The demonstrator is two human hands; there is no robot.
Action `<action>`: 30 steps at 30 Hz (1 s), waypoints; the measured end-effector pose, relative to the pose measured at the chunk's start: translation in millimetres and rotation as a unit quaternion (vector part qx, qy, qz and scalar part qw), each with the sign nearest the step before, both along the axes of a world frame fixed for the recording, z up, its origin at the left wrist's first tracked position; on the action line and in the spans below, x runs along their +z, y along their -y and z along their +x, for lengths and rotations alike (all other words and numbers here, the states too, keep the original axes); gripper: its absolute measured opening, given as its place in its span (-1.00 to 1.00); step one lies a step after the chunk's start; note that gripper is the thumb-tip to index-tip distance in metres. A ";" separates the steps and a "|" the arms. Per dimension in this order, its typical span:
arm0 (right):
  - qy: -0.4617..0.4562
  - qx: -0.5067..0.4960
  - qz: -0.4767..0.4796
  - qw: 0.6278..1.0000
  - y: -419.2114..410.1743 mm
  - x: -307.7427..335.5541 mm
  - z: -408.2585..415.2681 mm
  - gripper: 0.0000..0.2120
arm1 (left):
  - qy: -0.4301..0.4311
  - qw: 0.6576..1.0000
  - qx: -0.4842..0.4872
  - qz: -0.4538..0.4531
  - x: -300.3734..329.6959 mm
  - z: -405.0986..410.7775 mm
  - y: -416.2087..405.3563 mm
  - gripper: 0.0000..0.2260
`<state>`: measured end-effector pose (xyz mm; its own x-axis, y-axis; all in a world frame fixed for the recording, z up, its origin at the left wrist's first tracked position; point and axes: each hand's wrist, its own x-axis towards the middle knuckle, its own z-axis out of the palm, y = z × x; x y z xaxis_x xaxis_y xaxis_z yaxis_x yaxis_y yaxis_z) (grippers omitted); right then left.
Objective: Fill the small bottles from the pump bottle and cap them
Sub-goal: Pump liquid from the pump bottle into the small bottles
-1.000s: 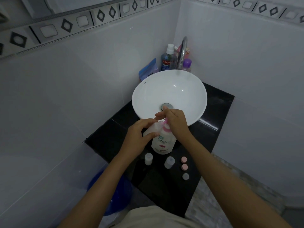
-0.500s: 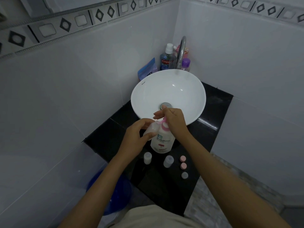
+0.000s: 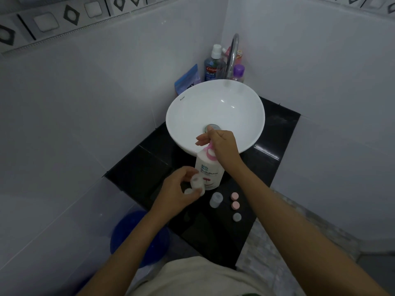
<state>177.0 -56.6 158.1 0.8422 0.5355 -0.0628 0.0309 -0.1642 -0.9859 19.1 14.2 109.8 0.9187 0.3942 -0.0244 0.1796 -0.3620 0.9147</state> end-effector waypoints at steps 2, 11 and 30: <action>0.000 0.001 -0.001 1.000 0.0 0.1 0.3 -0.59 | -0.030 0.999 -0.030 0.022 -10.8 0.4 7.1 -0.70; -0.001 0.004 0.001 1.000 0.3 0.6 -0.5 -0.58 | -0.089 0.955 -0.105 0.263 -54.6 17.6 14.5 -0.77; -0.017 0.003 0.002 1.000 0.0 1.3 -1.1 -0.59 | -0.113 0.895 -0.131 0.411 -60.9 24.8 16.9 -0.58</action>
